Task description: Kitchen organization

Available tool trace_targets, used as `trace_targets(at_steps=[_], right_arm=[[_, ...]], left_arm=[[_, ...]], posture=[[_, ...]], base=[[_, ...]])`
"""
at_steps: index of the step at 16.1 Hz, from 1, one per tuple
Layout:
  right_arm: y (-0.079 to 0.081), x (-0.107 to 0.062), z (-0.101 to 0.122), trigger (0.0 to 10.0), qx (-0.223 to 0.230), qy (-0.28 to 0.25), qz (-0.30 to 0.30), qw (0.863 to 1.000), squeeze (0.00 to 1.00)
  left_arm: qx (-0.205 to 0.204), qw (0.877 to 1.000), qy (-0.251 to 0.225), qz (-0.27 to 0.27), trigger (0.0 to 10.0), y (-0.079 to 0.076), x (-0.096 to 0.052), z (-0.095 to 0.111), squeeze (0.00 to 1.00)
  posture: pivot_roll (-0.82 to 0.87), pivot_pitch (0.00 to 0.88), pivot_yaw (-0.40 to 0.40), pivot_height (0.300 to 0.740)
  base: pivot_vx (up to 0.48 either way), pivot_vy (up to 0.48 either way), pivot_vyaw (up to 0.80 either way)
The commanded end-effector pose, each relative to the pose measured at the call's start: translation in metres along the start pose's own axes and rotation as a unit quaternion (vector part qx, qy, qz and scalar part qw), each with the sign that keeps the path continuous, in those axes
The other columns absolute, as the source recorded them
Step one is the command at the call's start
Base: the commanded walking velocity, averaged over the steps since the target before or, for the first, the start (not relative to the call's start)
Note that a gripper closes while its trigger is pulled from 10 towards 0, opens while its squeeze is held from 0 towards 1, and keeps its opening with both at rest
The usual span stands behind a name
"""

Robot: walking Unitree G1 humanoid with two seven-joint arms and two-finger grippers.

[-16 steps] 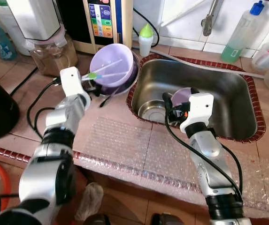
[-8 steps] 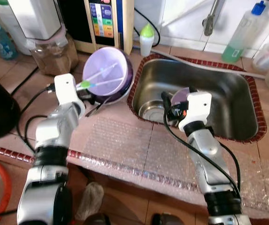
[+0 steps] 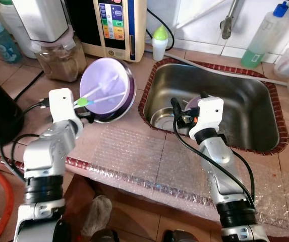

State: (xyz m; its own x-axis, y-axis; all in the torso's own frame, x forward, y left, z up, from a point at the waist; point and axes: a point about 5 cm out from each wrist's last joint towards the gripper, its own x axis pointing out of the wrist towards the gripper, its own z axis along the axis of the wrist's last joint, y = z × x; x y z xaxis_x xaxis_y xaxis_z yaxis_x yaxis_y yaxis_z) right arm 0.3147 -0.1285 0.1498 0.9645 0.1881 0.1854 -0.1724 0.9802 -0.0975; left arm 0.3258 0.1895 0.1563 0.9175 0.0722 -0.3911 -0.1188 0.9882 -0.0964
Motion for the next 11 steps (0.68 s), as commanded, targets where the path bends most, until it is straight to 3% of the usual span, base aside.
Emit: trace_targets(at_steps=[1,11], right_arm=[[0.000,0.001,0.000,10.0,0.002,-0.003,0.002,1.000,0.00],[0.004,0.010,-0.004,10.0,0.009,-0.009,0.004,1.000,0.00]], left_arm=[[0.019,1.000,0.005,0.009,10.0,0.002,-0.004,-0.001,0.00],[0.064,0.997,-0.033,-0.001,10.0,-0.007,-0.026,0.023,0.00]], posture=[[0.06,0.071,0.032,0.740],[0.10,0.042,0.038,0.740]], base=[[0.000,0.000,0.00],[0.000,0.000,0.00]])
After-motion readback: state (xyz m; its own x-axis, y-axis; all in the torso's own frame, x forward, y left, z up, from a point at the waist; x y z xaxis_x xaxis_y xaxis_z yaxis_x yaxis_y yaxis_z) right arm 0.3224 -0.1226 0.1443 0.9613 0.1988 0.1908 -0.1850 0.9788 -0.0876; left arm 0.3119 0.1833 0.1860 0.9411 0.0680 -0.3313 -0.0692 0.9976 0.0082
